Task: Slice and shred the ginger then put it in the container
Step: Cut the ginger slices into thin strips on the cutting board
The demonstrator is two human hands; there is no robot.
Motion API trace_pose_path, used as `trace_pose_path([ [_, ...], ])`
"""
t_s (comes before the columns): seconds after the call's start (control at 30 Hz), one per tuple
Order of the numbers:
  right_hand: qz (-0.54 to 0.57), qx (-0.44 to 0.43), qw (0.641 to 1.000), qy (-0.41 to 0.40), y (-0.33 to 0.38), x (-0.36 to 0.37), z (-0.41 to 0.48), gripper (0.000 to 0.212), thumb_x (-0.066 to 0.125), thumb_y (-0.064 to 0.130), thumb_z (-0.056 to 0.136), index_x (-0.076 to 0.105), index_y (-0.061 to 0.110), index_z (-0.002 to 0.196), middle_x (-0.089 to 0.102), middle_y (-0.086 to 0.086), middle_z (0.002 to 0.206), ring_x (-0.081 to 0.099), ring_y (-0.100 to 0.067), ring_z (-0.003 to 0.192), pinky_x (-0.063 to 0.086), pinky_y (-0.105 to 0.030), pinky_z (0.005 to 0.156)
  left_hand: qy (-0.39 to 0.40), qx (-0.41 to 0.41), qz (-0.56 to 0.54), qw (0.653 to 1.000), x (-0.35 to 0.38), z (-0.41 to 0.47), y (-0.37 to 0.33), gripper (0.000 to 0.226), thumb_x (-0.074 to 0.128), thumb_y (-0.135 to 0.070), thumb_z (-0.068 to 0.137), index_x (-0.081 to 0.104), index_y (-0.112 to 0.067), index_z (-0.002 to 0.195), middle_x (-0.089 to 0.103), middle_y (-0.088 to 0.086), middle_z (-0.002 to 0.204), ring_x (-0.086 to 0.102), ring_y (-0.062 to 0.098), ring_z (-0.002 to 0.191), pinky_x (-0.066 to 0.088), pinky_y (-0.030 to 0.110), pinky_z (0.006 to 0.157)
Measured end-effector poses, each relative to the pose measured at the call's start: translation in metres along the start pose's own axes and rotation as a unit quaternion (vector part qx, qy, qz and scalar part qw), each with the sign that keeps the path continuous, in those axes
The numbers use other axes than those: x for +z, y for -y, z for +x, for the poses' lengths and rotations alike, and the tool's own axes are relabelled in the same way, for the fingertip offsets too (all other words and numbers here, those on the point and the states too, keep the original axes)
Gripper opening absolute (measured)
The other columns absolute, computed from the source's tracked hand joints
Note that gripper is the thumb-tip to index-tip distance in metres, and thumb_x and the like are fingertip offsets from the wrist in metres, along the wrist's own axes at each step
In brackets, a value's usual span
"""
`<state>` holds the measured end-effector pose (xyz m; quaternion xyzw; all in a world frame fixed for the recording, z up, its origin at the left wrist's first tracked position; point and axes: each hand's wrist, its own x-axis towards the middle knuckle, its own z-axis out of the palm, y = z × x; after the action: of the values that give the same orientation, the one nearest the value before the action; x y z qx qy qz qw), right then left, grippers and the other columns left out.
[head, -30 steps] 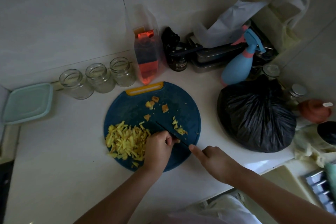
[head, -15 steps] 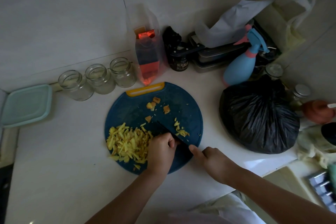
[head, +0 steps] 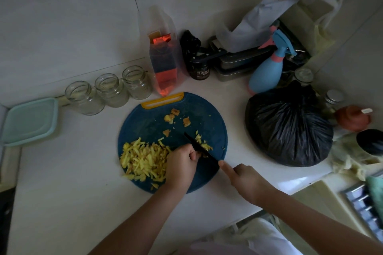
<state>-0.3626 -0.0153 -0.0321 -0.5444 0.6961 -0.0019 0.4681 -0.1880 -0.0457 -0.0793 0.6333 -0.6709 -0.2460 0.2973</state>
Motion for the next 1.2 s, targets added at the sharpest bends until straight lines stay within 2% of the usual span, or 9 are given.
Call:
trace_pose_path([
  [0.2, 0.041, 0.029, 0.999, 0.012, -0.008, 0.001, -0.003, 0.068, 0.025, 0.073, 0.088, 0.044, 0.012, 0.066, 0.048, -0.007, 0.061, 0.044, -0.016, 0.049, 0.043, -0.027, 0.056, 0.017, -0.049, 0.017, 0.999, -0.002, 0.007, -0.006, 0.048, 0.076, -0.010, 0.078, 0.036, -0.025, 0.055, 0.046, -0.013, 0.055, 0.050, 0.010, 0.054, 0.028, 0.017, 0.049],
  [0.27, 0.128, 0.070, 0.988, 0.054, -0.008, -0.001, -0.002, 0.067, 0.029, 0.075, 0.087, 0.042, 0.014, 0.061, 0.041, -0.003, 0.051, 0.034, -0.014, 0.037, 0.033, -0.021, 0.041, 0.025, -0.031, 0.041, 0.998, -0.007, 0.009, -0.007, 0.034, 0.073, -0.007, 0.080, 0.047, -0.021, 0.063, 0.054, -0.009, 0.063, 0.051, 0.008, 0.059, 0.030, 0.014, 0.051],
  [0.37, 0.187, 0.096, 0.973, 0.096, -0.009, -0.005, -0.001, 0.065, 0.033, 0.077, 0.085, 0.037, 0.019, 0.056, 0.035, 0.002, 0.047, 0.026, -0.013, 0.037, 0.024, -0.019, 0.040, 0.021, 0.007, 0.093, 0.995, -0.017, 0.014, -0.001, 0.017, 0.069, -0.001, 0.080, 0.059, -0.014, 0.074, 0.064, -0.002, 0.075, 0.058, 0.013, 0.066, 0.036, 0.014, 0.053],
  [0.53, 0.195, 0.086, 0.972, 0.098, -0.009, -0.002, -0.003, 0.065, 0.033, 0.077, 0.085, 0.036, 0.019, 0.055, 0.034, 0.002, 0.046, 0.025, -0.013, 0.038, 0.024, -0.019, 0.041, 0.019, 0.079, 0.111, 0.991, -0.026, 0.008, 0.006, 0.018, 0.081, -0.006, 0.070, 0.067, -0.012, 0.080, 0.060, 0.000, 0.075, 0.058, 0.015, 0.063, 0.045, 0.024, 0.049],
  [0.63, 0.188, 0.069, 0.976, 0.089, -0.010, 0.004, -0.005, 0.066, 0.033, 0.077, 0.085, 0.038, 0.017, 0.058, 0.035, 0.001, 0.047, 0.026, -0.014, 0.037, 0.026, -0.020, 0.040, 0.034, 0.040, 0.071, 0.996, -0.020, -0.002, -0.003, 0.014, 0.080, -0.019, 0.075, 0.072, -0.011, 0.084, 0.054, -0.005, 0.073, 0.052, 0.010, 0.059, 0.046, 0.026, 0.051],
  [0.8, 0.080, 0.022, 0.996, 0.034, -0.007, 0.009, -0.009, 0.070, 0.025, 0.076, 0.085, 0.046, 0.011, 0.068, 0.048, -0.007, 0.061, 0.042, -0.016, 0.047, 0.040, -0.024, 0.051, 0.057, -0.050, 0.048, 0.996, -0.003, -0.002, -0.017, 0.015, 0.077, -0.021, 0.077, 0.068, -0.010, 0.073, 0.049, -0.007, 0.066, 0.052, 0.014, 0.064, 0.044, 0.030, 0.059],
  [0.93, -0.020, -0.019, 1.000, -0.014, -0.005, 0.016, -0.011, 0.067, 0.021, 0.065, 0.095, 0.041, 0.012, 0.059, 0.048, -0.005, 0.061, 0.044, -0.015, 0.056, 0.037, -0.029, 0.061, 0.072, -0.096, 0.065, 0.991, -0.003, -0.002, -0.023, 0.019, 0.067, -0.010, 0.081, 0.054, -0.013, 0.068, 0.057, 0.000, 0.073, 0.052, 0.015, 0.069, 0.034, 0.024, 0.061],
  [1.1, -0.011, -0.024, 1.000, -0.015, 0.010, 0.020, -0.003, 0.065, 0.022, 0.065, 0.096, 0.048, 0.014, 0.064, 0.053, -0.006, 0.070, 0.051, -0.019, 0.067, 0.039, -0.029, 0.069, 0.062, -0.108, 0.062, 0.990, 0.002, -0.001, -0.026, 0.023, 0.062, -0.006, 0.080, 0.050, -0.017, 0.065, 0.065, 0.006, 0.075, 0.060, 0.022, 0.071, 0.036, 0.026, 0.060],
  [1.2, 0.056, 0.002, 0.998, 0.007, 0.013, 0.012, 0.005, 0.066, 0.026, 0.068, 0.093, 0.050, 0.013, 0.065, 0.053, -0.004, 0.065, 0.050, -0.016, 0.056, 0.040, -0.027, 0.058, 0.067, -0.100, 0.062, 0.991, 0.003, -0.002, -0.027, 0.021, 0.064, -0.010, 0.082, 0.055, -0.017, 0.064, 0.067, 0.005, 0.074, 0.061, 0.022, 0.071, 0.038, 0.026, 0.059],
])
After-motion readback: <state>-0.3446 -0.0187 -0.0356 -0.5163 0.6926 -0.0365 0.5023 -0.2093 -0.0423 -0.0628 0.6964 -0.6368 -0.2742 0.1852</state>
